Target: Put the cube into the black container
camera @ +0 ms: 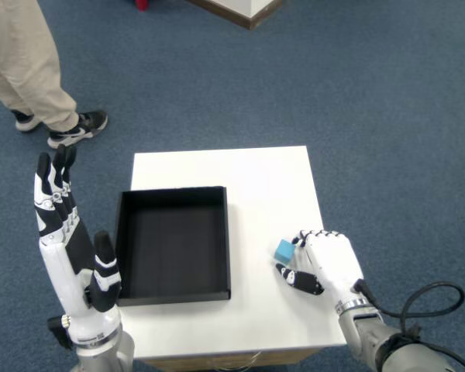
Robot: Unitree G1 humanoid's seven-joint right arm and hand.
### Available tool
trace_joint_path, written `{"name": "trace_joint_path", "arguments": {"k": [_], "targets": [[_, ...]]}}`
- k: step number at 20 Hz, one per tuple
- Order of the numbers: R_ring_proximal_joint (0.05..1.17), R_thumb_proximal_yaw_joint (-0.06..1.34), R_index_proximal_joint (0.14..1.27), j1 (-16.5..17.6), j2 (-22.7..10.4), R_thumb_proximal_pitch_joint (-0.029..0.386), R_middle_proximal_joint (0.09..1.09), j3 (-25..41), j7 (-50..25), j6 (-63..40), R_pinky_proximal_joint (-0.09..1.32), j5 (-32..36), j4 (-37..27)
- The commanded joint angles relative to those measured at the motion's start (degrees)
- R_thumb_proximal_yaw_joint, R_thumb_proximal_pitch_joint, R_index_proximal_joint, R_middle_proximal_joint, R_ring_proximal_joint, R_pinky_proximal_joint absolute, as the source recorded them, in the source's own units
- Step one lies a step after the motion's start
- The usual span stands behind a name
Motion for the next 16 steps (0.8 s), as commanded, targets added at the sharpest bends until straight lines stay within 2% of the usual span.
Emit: {"name": "trace_joint_path", "arguments": {"k": [1,16], "targets": [[0.63,0.62,0.64,-1.7,-0.5,0.013,0.68,0.3,-0.6,1.2,0.64,0.1,1.1],[0.64,0.66,0.71,-2.3,-0.4,0.043,0.68,0.4,-0.3,0.4,0.65,0.0,0.9]]}}
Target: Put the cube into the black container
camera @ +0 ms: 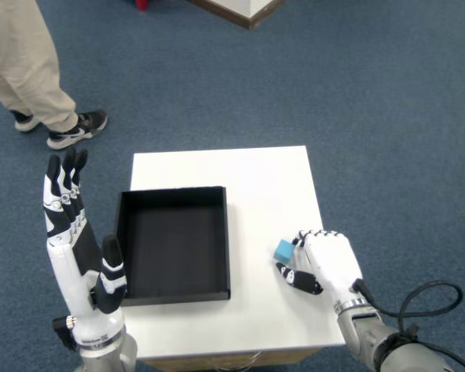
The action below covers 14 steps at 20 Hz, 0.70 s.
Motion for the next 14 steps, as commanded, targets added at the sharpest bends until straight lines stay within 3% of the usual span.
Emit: {"name": "trace_joint_path", "arguments": {"k": [1,14], "targets": [[0.64,0.67,0.72,-2.0,-0.7,0.046,0.68,-0.1,-0.4,-0.4,0.65,0.1,0.9],[0.62,0.78,0.83,-2.0,0.5,0.102,0.69,-0.9,-2.7,-3.4,0.62,1.1,0.8]]}}
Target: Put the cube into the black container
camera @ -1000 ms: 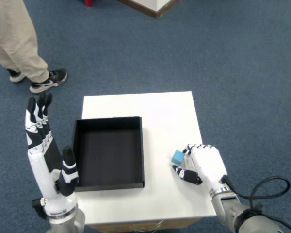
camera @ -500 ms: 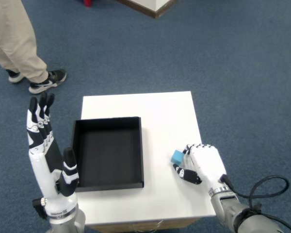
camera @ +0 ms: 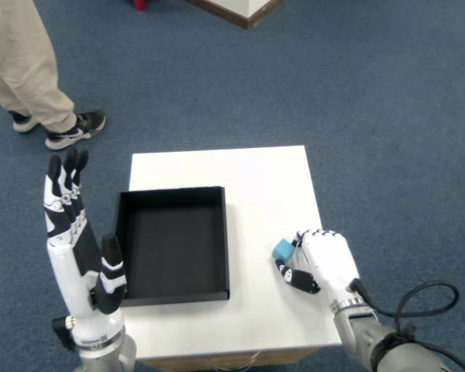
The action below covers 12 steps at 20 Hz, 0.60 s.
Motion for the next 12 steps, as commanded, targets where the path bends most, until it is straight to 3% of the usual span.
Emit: {"name": "trace_joint_path", "arguments": {"k": [1,6,12], "targets": [[0.62,0.81,0.86,-2.0,-0.3,0.108,0.69,-0.6,-2.3,-2.7,0.61,0.3,0.8],[0.62,1.06,1.01,-1.9,0.0,0.147,0.7,-0.8,-3.4,-3.9,0.62,0.6,0.8],[0.61,1.12,1.04,-2.3,0.4,0.16,0.71,-1.0,-4.5,-5.0,0.62,0.8,0.9]]}}
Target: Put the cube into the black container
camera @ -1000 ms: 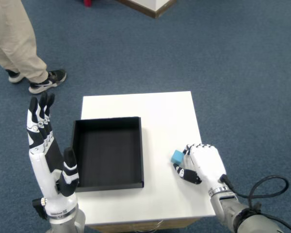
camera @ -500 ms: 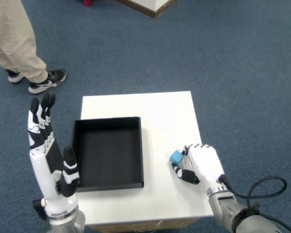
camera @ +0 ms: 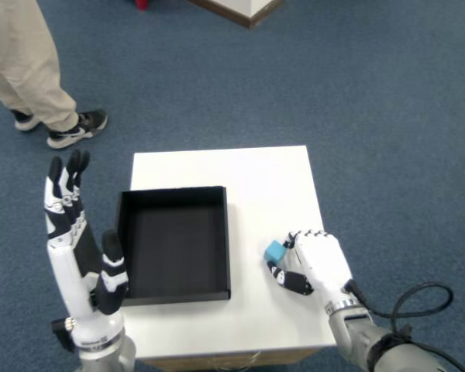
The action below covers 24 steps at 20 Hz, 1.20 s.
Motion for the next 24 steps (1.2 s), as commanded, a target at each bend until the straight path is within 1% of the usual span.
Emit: {"name": "trace_joint_path", "arguments": {"k": [1,5,12,15,16,21,24], "targets": [[0.61,1.13,1.04,-2.5,-0.4,0.161,0.71,-0.6,-3.7,-2.5,0.62,0.8,1.0],[0.61,1.16,1.05,-3.3,-0.5,0.163,0.71,-0.6,-5.0,-3.9,0.62,0.7,1.1],[0.59,1.19,1.06,-4.1,-0.6,0.161,0.7,-0.7,-10.4,-8.7,0.59,0.6,1.1],[0.59,1.2,1.08,-6.5,0.0,0.16,0.71,0.3,-16.8,-13.6,0.58,-0.9,1.3],[0.58,1.2,1.08,-7.3,0.4,0.159,0.71,0.9,-20.1,-15.6,0.57,-1.9,1.6],[0.57,1.23,1.09,-8.1,0.5,0.154,0.71,3.3,-27.9,-18.1,0.54,-4.7,2.2],[0.57,1.24,1.1,-10.4,1.3,0.154,0.71,5.1,-34.2,-20.9,0.53,-6.7,2.2]]}}
